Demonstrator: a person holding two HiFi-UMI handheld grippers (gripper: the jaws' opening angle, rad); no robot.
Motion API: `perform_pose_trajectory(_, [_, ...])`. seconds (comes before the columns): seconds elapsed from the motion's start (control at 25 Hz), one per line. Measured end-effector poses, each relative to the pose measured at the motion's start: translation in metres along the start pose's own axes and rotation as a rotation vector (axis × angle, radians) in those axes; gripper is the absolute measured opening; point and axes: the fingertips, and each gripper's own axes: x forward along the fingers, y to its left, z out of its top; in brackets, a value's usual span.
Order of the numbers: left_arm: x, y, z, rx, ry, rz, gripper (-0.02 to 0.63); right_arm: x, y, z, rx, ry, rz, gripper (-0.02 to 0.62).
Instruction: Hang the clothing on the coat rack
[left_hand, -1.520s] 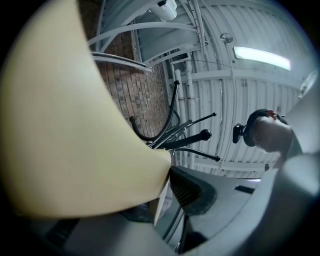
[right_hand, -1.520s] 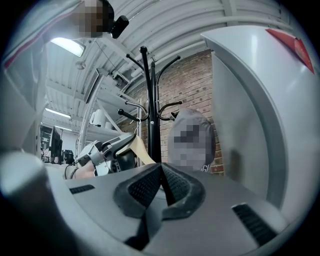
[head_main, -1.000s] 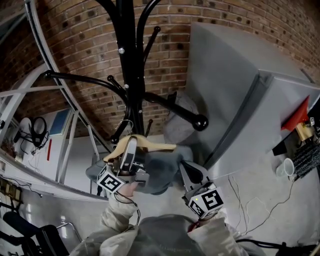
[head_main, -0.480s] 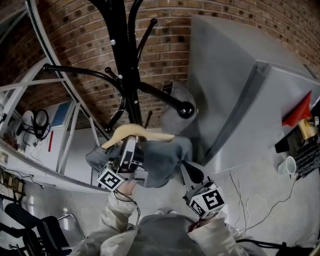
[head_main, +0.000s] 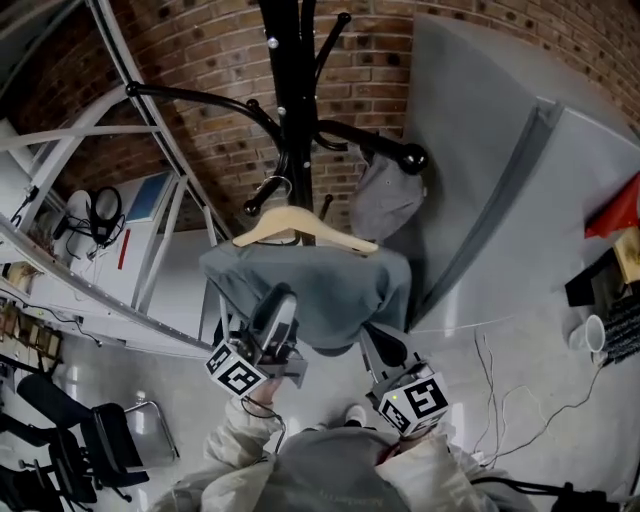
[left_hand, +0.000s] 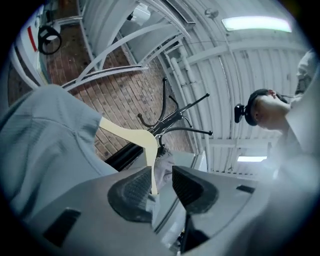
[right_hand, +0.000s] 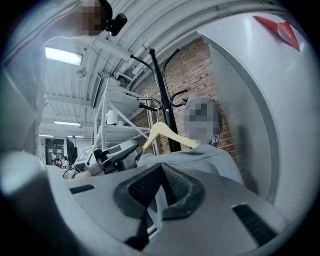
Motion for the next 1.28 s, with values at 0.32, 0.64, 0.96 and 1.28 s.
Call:
perform_pose_trajectory(0.32, [-0.074,-0.027,0.0,0.146,0.118,0.031,0.116,-0.01,0.065,-0.004,-0.013,-0.019,-0.02,0.021])
perform_pose_trajectory(0.64, [-0.147,-0.05,0.008,0.213,0.186,0.032,0.08,-0.022,0.14,-0.012,-0.037,-0.028,-0.042,0.021])
perform_pose_trajectory(0.96, [-0.203,-0.089,0.005,0.245,0.215,-0.018,0.034,-0.055,0.192,-0.022,-0.048,-0.041,-0.073,0.021])
perform_pose_trajectory(1.28, [-0.245,-0.108,-0.004,0.315,0.278,0.055,0.009,-0.083,0.23,-0.03,-0.043,-0.044,-0.09,0.021])
